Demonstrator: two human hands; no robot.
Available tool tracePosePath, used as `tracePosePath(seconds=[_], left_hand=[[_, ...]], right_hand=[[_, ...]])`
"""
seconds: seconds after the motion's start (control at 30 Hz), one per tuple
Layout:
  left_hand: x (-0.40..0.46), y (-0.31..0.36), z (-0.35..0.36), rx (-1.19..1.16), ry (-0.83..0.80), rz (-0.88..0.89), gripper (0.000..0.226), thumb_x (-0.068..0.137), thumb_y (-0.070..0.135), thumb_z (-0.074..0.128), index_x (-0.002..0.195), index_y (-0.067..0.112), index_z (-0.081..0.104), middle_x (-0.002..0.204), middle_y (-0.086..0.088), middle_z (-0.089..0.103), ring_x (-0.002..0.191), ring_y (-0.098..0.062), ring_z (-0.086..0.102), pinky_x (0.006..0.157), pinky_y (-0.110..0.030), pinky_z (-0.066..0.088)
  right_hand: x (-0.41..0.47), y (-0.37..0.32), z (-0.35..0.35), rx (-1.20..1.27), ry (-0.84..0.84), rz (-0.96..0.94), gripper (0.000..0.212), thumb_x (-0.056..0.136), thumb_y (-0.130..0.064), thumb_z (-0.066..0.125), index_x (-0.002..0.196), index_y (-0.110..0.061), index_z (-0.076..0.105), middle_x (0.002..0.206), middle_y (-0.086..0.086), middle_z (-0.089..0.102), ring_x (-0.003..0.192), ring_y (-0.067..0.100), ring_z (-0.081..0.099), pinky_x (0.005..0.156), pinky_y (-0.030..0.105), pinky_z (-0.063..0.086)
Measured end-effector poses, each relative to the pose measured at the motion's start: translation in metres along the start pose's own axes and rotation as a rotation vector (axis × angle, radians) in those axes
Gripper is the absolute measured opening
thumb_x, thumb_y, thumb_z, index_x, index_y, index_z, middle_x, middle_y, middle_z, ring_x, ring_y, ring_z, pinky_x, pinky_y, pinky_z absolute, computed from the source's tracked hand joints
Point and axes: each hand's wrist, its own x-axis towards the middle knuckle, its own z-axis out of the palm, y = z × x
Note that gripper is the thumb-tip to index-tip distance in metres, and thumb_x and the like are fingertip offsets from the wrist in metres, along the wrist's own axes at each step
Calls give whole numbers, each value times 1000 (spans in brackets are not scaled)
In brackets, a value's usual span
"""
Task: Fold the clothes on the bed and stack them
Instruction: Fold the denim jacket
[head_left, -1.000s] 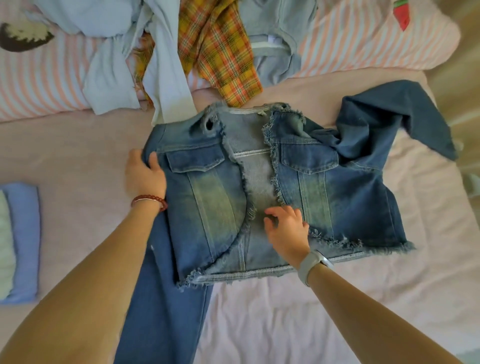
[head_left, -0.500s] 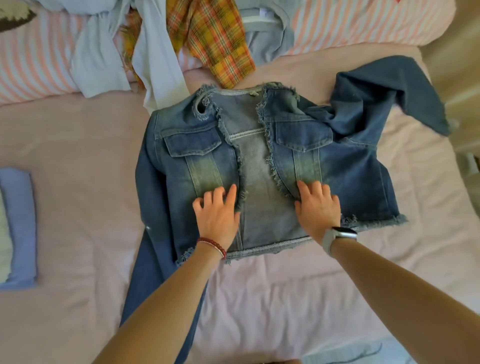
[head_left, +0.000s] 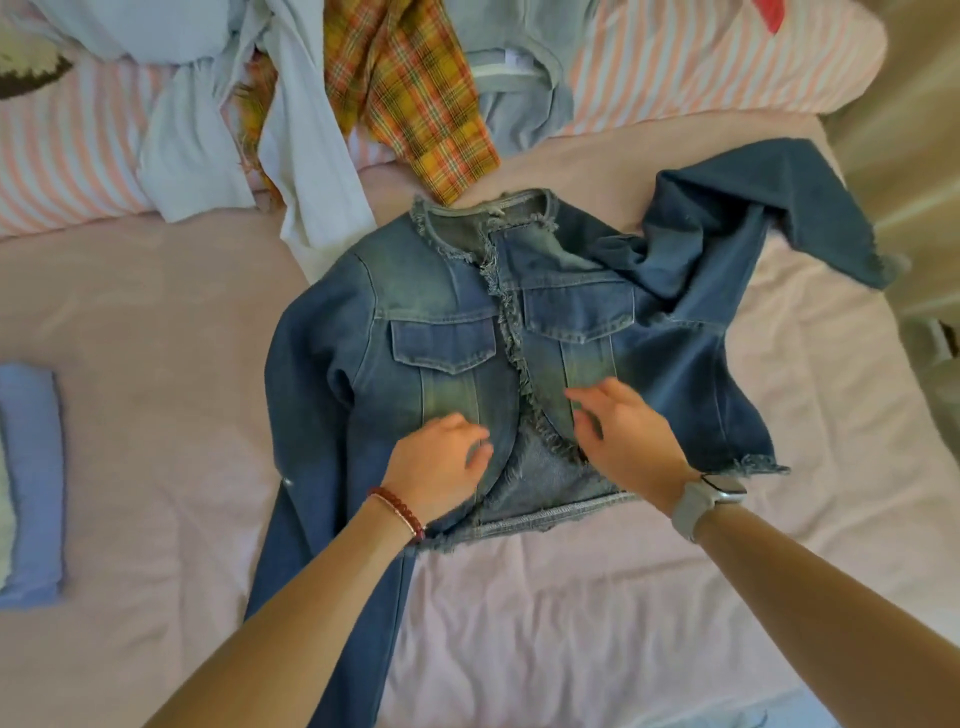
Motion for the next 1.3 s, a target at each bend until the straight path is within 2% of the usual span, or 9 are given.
tracePosePath(seconds=[0.17,0.37,0.47,0.57,0.77,0.9,1.03,1.17,1.3], left_hand=[[64,3,-31,-352,385,-84,28,95,16,47,119,7,58,118,-11,55,105,-26,56,89,-36,45],[150,25,-71,-90,432,-120,59,92,41,49,142,15,33,151,-4,26,139,-26,19,106,-48,26],[177,31,-84,9,265,-123,50,90,53,44,125,18,52,136,-4,47,131,-25,34,107,-47,23],[183,31,-91,-75,181,-28,36,93,46,47,78,13,52,83,-11,61,92,-34,58,73,-37,40],[189,27,-107,-39,656,-142,31,97,32,45,106,4,54,90,-20,62,83,-40,58,57,-38,34],[207,32,-94,78,448,-290,57,90,26,54,142,17,31,140,-17,36,129,-39,34,101,-57,27],[177,47,-49,112,552,-11,53,83,33,46,133,14,47,136,-17,46,125,-41,42,97,-61,35],[128,62,2,-178,469,-71,57,87,31,55,139,13,40,145,-20,33,131,-41,32,101,-54,34],[102,71,20,-518,421,-361,70,87,26,63,143,7,27,136,-20,38,124,-35,35,102,-44,31]], right_hand=[[50,0,-18,22,346,40,33,89,-11,50,121,-6,58,111,16,57,105,37,52,84,49,43],[82,35,-43,-158,608,-52,41,86,-19,40,123,-8,55,121,14,57,111,26,42,84,47,42],[116,50,-70,-443,408,-186,46,85,-29,50,129,-16,51,127,8,56,121,29,44,97,49,33],[142,58,-92,-621,68,-118,30,95,-32,42,115,-15,58,111,5,64,112,28,51,100,43,27],[168,75,-143,-178,652,324,33,97,-30,40,116,-7,54,116,17,57,111,35,46,85,43,32],[173,67,-126,-130,526,276,54,91,-22,50,142,-15,32,142,10,37,129,30,33,100,45,27],[111,69,-73,10,599,83,50,87,-22,45,135,-10,42,133,15,46,123,29,40,101,46,32],[33,96,-26,291,408,454,51,89,-36,46,132,-7,46,130,15,48,123,32,40,101,41,33],[-1,113,-29,549,328,539,21,91,-32,50,81,-14,52,73,3,51,77,25,48,55,16,33]])
